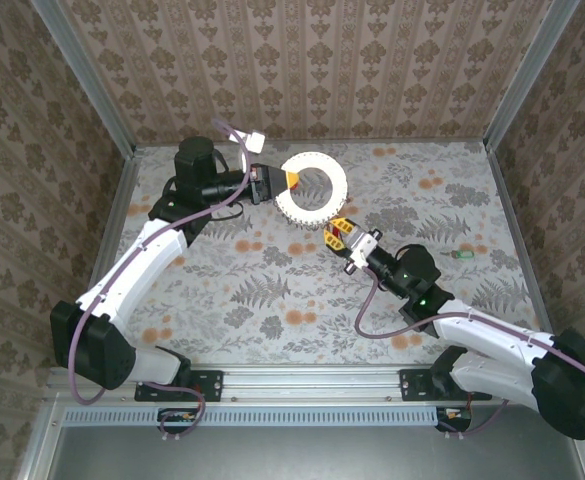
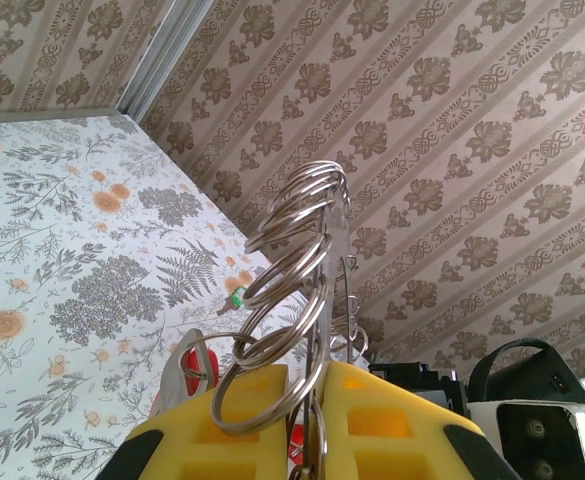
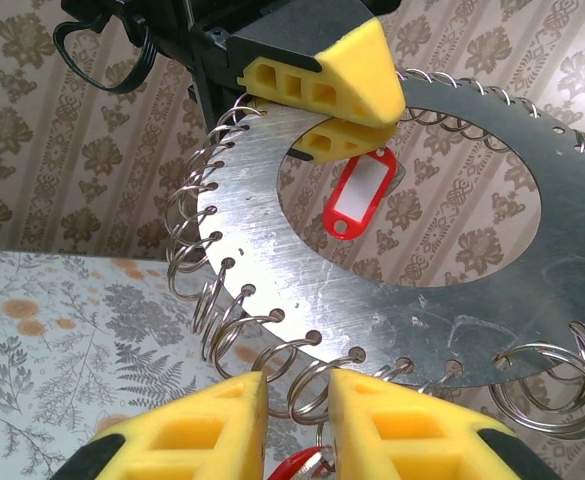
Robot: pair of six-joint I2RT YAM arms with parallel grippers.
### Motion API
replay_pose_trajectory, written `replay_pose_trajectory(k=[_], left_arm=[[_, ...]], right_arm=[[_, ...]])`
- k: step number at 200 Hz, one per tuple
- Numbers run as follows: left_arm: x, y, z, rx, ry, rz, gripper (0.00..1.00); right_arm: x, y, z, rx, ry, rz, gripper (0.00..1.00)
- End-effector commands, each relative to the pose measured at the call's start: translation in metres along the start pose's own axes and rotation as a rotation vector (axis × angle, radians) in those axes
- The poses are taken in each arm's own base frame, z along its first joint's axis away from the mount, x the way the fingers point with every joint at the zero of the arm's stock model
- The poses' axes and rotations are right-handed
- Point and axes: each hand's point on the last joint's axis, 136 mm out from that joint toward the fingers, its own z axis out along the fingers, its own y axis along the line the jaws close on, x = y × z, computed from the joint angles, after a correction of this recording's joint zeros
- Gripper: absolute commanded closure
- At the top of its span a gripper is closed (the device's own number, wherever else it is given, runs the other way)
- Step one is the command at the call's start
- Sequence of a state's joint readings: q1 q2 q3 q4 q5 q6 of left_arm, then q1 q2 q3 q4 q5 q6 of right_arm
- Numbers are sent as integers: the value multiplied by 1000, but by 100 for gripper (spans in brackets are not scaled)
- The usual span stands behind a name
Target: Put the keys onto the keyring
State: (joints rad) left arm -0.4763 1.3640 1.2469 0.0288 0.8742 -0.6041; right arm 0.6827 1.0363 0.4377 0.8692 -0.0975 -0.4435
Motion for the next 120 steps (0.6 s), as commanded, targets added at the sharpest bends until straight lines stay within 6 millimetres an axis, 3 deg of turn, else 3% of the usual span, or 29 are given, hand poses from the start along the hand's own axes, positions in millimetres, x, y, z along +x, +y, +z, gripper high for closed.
replay_pose_trajectory(k=[1,120], left_arm=[[-13,-16,-3,37,-14,57,100],[-14,-11,-2,17,-29,46,100]], right_arm=[[-14,-19,1,96,-30,-12,74],[-9,-24,-2,176,-14,61,70]])
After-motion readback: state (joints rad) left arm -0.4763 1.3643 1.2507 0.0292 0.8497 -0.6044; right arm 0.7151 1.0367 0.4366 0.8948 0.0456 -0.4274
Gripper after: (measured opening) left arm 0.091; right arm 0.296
